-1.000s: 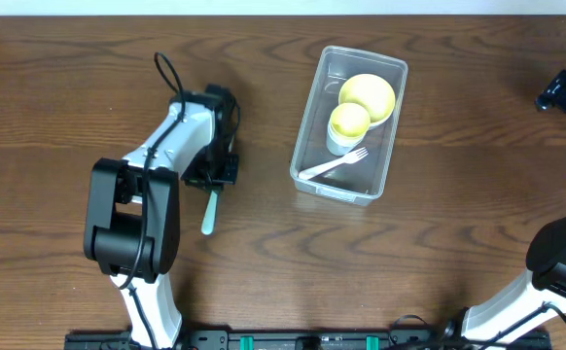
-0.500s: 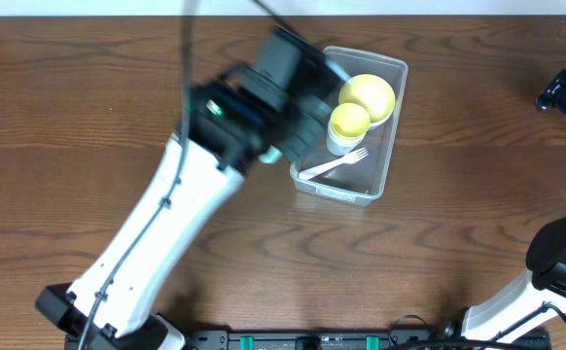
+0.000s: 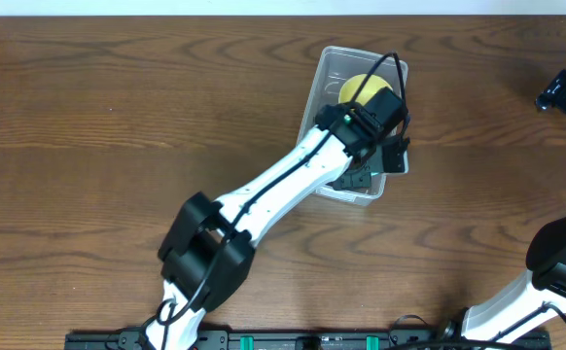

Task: Pack container
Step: 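Carry the light blue spoon into the container beside the fork and release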

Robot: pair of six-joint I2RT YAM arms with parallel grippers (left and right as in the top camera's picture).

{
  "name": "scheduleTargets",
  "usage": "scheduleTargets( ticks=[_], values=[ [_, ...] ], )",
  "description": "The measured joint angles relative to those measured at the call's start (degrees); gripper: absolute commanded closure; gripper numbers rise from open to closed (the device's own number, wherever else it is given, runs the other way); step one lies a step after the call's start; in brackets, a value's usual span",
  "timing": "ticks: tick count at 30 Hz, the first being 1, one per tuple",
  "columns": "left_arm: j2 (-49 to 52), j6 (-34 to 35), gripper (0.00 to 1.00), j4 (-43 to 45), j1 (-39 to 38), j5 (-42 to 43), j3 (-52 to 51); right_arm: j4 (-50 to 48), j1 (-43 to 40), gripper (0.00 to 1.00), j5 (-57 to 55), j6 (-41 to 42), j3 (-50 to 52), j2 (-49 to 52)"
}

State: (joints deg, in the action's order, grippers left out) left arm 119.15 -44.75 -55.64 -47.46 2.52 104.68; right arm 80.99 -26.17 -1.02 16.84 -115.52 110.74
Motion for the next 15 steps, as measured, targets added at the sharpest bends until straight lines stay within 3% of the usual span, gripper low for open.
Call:
scheduleTargets(
  ticks=[6,15],
  values=[
    [-1.6,1.7,0.02,0.5,0.0,-2.4,0.8,0.0,0.0,0.01,0.0,0.0,0.0,0.0],
    [-18.9,17.7,0.02,-2.4,0.0,-4.7,1.9,0.0,0.0,0.01,0.0,0.0,0.0,0.0]
  ],
)
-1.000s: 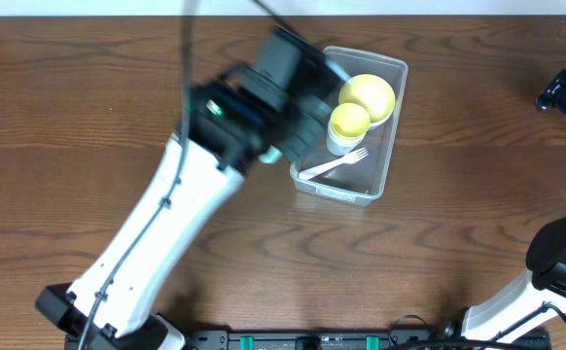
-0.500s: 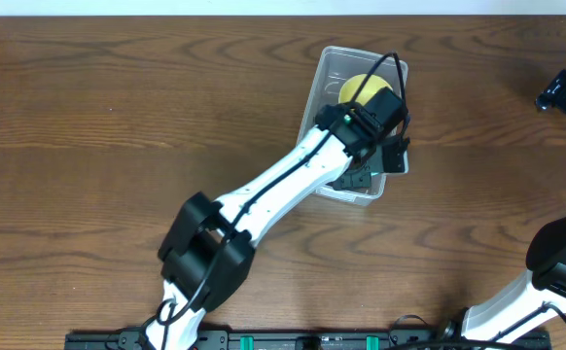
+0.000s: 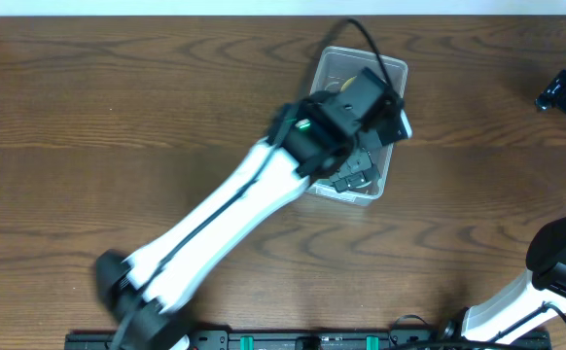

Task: Pack container

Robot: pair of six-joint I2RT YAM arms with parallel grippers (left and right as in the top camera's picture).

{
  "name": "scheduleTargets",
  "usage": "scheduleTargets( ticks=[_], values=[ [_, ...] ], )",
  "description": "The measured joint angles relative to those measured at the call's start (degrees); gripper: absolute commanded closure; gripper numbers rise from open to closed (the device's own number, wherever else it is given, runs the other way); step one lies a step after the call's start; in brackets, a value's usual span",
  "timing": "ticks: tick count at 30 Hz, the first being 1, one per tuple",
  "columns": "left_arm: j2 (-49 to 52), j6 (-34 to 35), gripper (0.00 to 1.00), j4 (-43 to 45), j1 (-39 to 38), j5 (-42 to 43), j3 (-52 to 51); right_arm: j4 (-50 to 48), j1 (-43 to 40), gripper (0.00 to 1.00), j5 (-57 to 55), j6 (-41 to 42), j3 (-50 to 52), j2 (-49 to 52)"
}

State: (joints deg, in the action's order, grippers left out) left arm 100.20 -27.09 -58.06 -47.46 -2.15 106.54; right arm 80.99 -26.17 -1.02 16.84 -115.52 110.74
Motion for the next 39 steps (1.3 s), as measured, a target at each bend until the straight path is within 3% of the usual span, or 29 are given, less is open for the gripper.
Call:
scheduleTargets(
  ticks=[4,15,34,39],
  values=[
    [-8.2,4.4,0.02,-5.3,0.0,-1.2,0.6,0.0,0.0,0.01,0.0,0.0,0.0,0.0],
    [-28.9,8.5,0.02,-33.4,0.0,-4.9,1.0,0.0,0.0,0.01,0.0,0.0,0.0,0.0],
    [-51.5,10.6,0.02,-34.2,0.2,-5.6,-1.4,0.0,0.0,0.01,0.0,0.0,0.0,0.0],
    [-56.4,10.6,0.02,-33.0,5.9,-5.6,-6.1,0.0,0.0,0.01,0.0,0.0,0.0,0.0]
  ],
)
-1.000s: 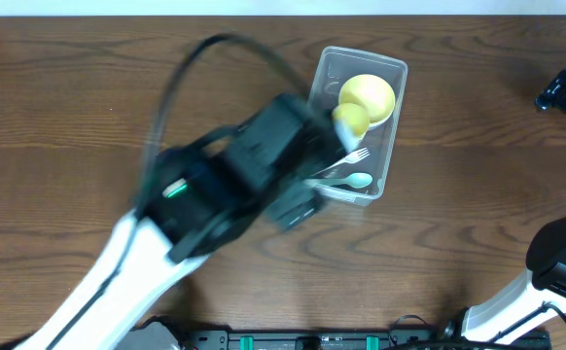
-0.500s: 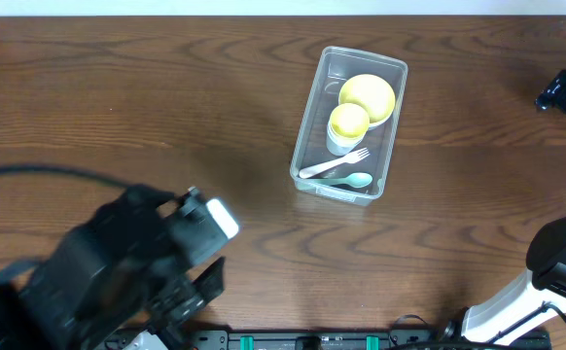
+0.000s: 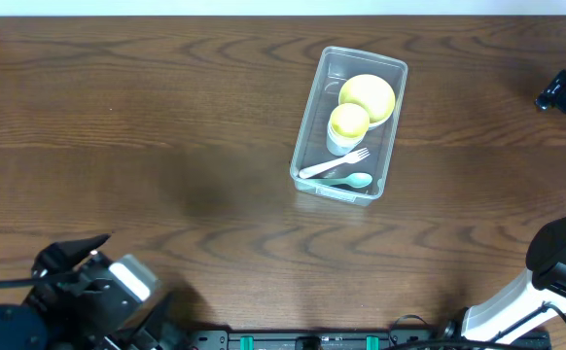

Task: Pack container

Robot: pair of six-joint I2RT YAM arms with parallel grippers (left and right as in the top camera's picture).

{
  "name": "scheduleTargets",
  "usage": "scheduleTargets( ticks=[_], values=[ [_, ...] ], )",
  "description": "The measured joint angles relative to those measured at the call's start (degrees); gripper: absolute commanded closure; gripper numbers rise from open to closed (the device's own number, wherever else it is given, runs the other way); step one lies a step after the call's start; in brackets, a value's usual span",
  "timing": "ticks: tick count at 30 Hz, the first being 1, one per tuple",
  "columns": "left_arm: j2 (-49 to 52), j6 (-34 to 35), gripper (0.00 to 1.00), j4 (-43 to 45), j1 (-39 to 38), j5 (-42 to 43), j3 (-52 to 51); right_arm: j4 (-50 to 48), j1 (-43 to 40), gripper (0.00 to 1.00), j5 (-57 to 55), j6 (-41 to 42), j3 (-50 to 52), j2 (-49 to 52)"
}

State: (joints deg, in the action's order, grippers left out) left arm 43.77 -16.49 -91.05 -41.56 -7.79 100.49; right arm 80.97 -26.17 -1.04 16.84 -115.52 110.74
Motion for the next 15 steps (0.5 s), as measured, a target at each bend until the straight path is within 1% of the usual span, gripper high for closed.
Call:
scheduleTargets(
  ticks=[4,7,13,15],
  values=[
    [-4.8,0.0,0.02,6.5,8.9,0.0,-7.8,0.0,0.0,0.01,0.0,0.0,0.0,0.0],
    [-8.0,0.0,0.02,13.2,15.1,0.0,-15.5,0.0,0.0,0.01,0.0,0.0,0.0,0.0],
    [-15.0,0.0,0.02,30.5,25.4,1.2,-35.7,0.0,0.0,0.01,0.0,0.0,0.0,0.0],
    [-17.2,0.0,0.02,34.5,27.5,2.5,-41.7,0.0,0.0,0.01,0.0,0.0,0.0,0.0]
  ],
)
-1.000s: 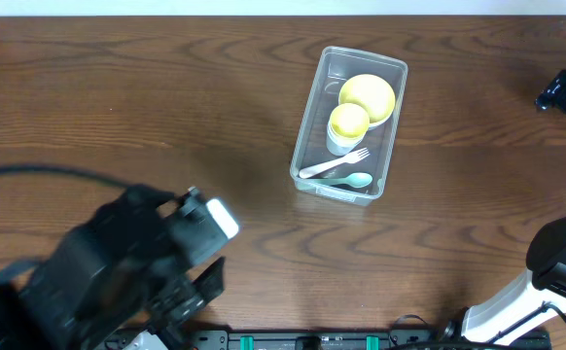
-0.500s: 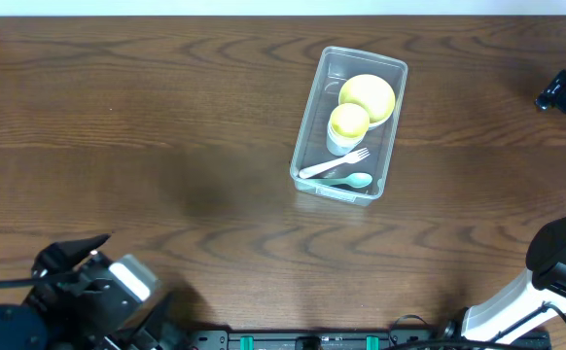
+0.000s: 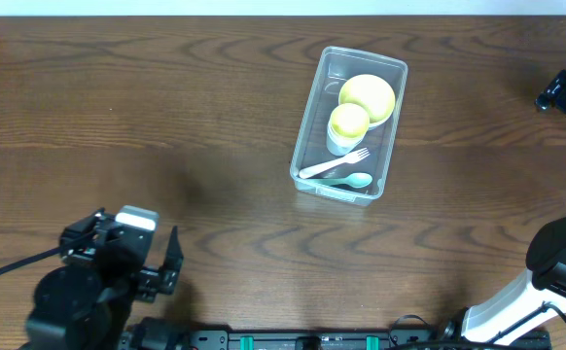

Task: Pack container

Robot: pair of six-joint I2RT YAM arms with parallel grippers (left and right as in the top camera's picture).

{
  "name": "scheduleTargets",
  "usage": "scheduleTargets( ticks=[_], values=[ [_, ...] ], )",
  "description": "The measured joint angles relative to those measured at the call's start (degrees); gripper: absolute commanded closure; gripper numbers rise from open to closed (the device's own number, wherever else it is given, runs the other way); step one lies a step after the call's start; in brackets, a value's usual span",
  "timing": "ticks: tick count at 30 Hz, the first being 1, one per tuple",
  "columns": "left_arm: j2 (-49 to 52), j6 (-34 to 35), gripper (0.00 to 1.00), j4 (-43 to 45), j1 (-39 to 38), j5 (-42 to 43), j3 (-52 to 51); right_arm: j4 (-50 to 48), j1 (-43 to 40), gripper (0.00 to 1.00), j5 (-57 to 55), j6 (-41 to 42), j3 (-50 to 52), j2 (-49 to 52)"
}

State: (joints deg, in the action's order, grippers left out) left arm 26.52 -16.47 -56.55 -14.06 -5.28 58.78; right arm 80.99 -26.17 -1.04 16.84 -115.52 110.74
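A clear plastic container (image 3: 311, 119) stands at the back centre of the table. Inside it are a yellow bowl (image 3: 367, 96), a yellow cup (image 3: 348, 123), a white fork (image 3: 334, 164) and a teal spoon (image 3: 349, 180). My left gripper (image 3: 169, 257) is folded back at the front left edge, far from the container, and its jaws are too small and dark to read. My right gripper (image 3: 563, 91) hangs at the far right edge, partly cut off, its jaw state unclear.
The brown wooden table (image 3: 166, 126) spreads around the container. The right arm's white link (image 3: 516, 301) rises at the front right corner. A black rail (image 3: 302, 340) runs along the front edge.
The left arm has shifted slightly at the front left corner, its wrist now turned more to the right. The container's contents and the right arm are unchanged.
The left arm first reached across the table with its gripper inside the container, over the cup and cutlery. Shortly after it was lifting out. Then it was back at the front left corner, leaving bowl, cup, fork and spoon in the container, where they remain.
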Motion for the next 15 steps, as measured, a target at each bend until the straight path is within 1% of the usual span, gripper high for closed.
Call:
scheduleTargets(
  ticks=[8,10,15],
  values=[
    [-9.9,0.0,0.02,15.2,6.6,6.6,-23.9,0.0,0.0,0.01,0.0,0.0,0.0,0.0],
    [-12.5,0.0,0.02,18.1,7.7,8.0,-29.2,0.0,0.0,0.01,0.0,0.0,0.0,0.0],
    [-18.3,0.2,0.02,22.4,10.4,11.3,-38.8,0.0,0.0,0.01,0.0,0.0,0.0,0.0]
  ],
)
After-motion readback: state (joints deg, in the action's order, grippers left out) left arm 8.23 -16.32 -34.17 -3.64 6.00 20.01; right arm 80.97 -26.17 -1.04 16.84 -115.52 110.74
